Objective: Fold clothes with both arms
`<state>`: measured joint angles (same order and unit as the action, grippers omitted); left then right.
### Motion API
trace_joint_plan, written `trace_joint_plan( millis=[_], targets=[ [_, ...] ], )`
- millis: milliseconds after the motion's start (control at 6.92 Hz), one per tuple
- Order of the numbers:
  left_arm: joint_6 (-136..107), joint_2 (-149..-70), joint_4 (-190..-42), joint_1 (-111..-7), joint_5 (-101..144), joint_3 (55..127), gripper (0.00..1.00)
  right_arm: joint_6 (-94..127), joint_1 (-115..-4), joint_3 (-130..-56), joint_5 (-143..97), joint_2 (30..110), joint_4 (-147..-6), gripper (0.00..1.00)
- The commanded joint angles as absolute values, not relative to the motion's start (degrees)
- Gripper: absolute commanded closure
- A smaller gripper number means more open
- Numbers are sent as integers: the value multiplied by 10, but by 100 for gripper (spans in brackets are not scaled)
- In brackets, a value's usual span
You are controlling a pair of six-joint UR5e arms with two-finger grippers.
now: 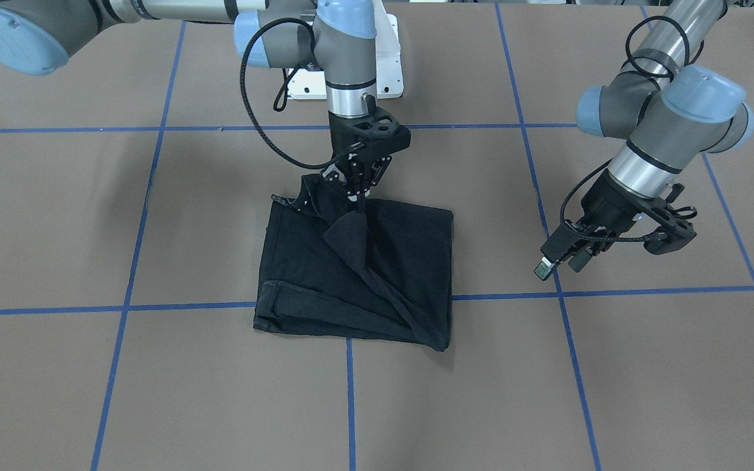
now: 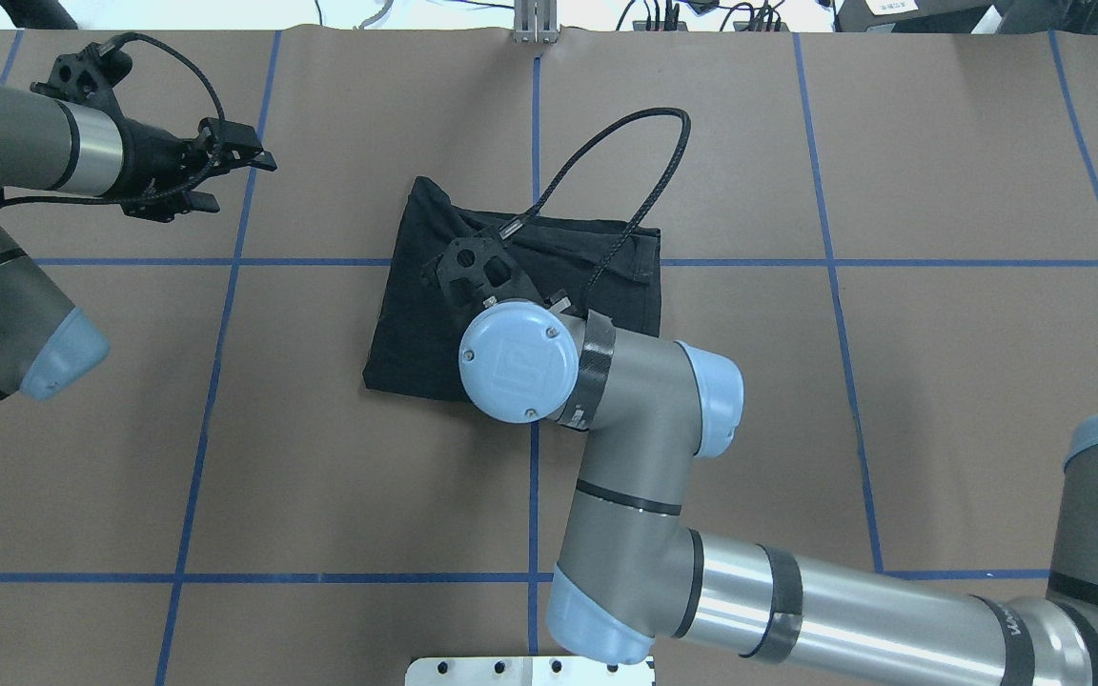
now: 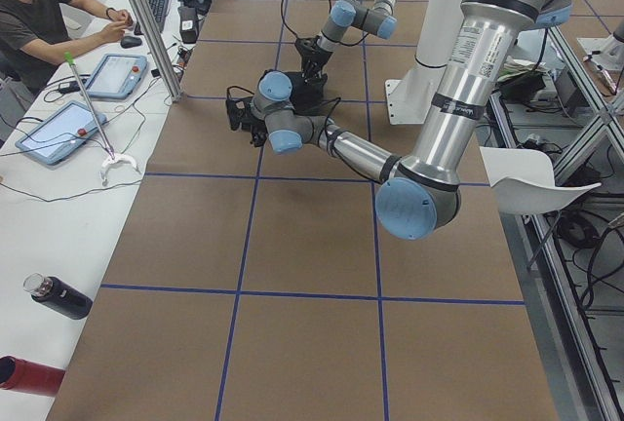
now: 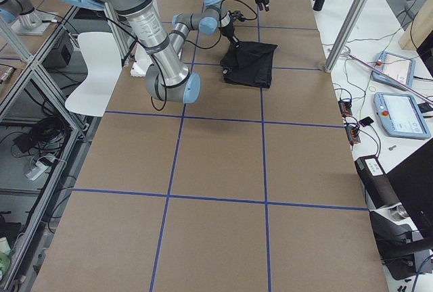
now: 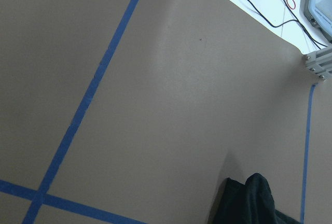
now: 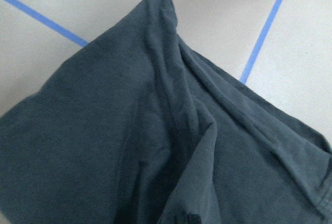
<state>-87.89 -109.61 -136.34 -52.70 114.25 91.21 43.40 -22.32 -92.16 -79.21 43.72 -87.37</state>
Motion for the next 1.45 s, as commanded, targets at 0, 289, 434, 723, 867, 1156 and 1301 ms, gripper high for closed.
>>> trace_joint_plan(
  millis=[0, 289, 434, 723, 867, 1156, 1301],
  targets=[
    [-879, -1098, -1363, -527, 1145, 917, 0, 382, -284, -917, -798, 454, -870, 100],
    [-880, -1098, -1363, -527, 1149, 920, 0, 347, -323, -877, -799, 469, -865, 100],
    [-880, -1098, -1363, -527, 1149, 920, 0, 340, -334, -835, -797, 470, -812, 100],
    [-881, -1099, -1363, -526, 1150, 920, 0, 340, -337, -783, -787, 470, -764, 100],
    [-880, -1099, -1363, -526, 1150, 920, 0, 340, -337, -779, -777, 469, -764, 100],
    [-880, -1099, -1363, -527, 1150, 920, 0, 345, -337, -779, -775, 468, -762, 1],
    [-881, -1105, -1362, -527, 1150, 920, 0, 345, -340, -779, -780, 463, -761, 0]
  ],
)
